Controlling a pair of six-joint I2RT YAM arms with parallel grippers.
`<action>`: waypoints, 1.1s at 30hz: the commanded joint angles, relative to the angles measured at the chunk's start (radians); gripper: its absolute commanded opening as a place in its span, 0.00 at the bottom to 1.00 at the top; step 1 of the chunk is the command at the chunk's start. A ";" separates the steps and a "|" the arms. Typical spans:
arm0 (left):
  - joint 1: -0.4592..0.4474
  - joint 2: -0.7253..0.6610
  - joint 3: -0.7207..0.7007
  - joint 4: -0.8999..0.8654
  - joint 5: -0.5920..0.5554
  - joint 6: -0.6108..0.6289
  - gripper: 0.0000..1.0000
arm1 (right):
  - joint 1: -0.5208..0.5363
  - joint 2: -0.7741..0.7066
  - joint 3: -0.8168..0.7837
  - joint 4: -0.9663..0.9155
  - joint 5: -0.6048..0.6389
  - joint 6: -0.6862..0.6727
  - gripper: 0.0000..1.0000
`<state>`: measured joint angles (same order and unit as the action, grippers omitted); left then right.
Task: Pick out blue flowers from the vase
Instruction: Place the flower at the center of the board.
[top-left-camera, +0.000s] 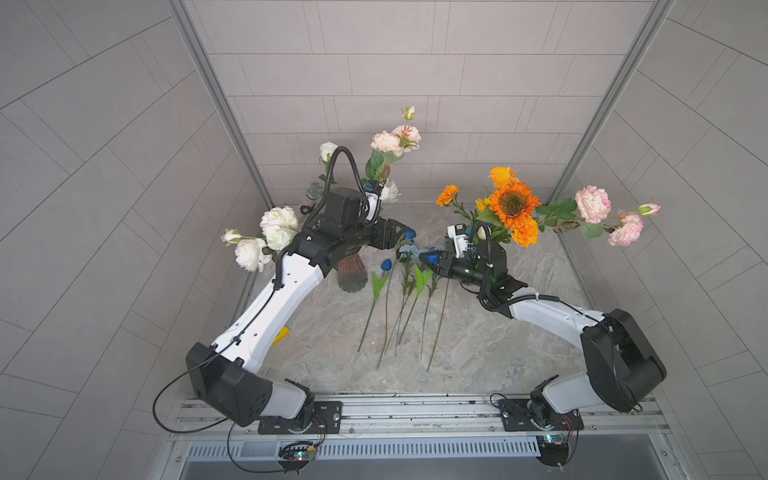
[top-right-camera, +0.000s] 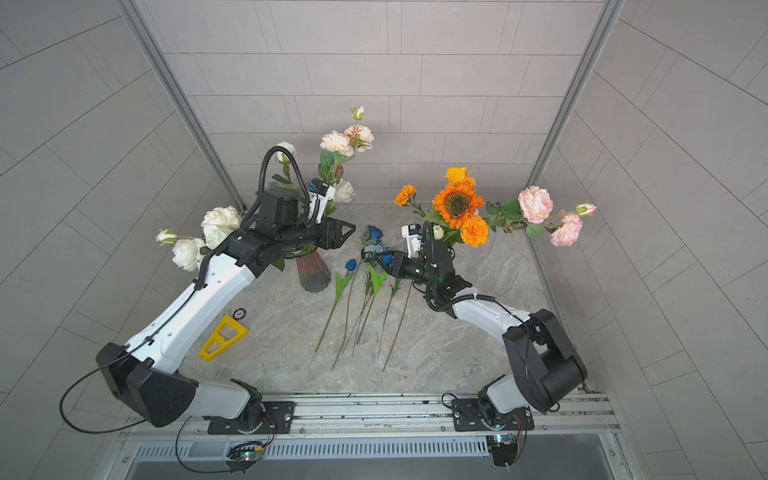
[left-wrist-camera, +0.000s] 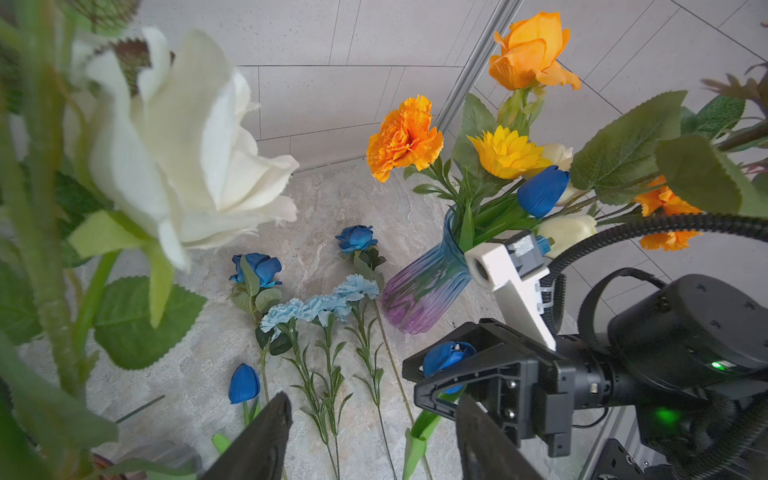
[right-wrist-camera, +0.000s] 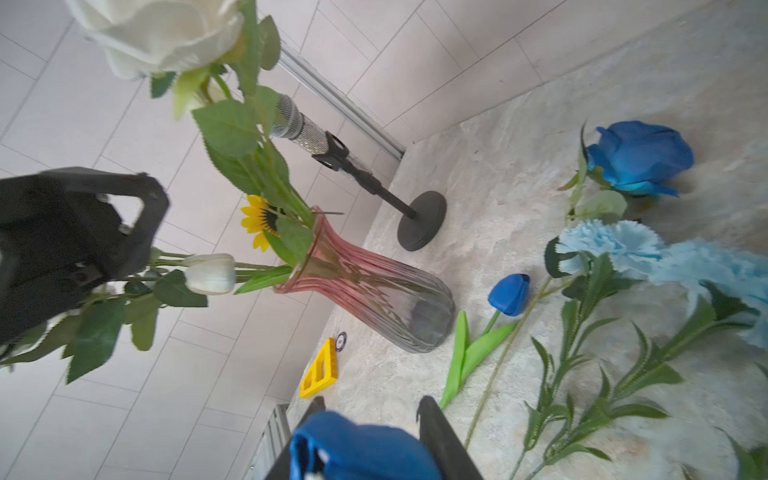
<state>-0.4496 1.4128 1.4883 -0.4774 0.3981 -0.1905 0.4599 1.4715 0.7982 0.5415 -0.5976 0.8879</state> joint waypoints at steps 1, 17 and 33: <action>0.008 -0.001 0.032 -0.006 -0.004 0.012 0.67 | 0.015 0.001 0.010 -0.062 0.093 -0.087 0.39; 0.009 0.013 0.013 0.006 -0.001 0.010 0.67 | 0.051 0.095 0.149 -0.330 0.313 -0.325 0.66; -0.039 0.069 0.008 0.095 0.016 -0.041 0.67 | 0.183 -0.395 -0.233 -0.430 0.732 -0.318 0.97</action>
<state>-0.4652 1.4727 1.4876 -0.4316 0.4068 -0.2176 0.6399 1.1332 0.6460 0.1471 -0.0273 0.5377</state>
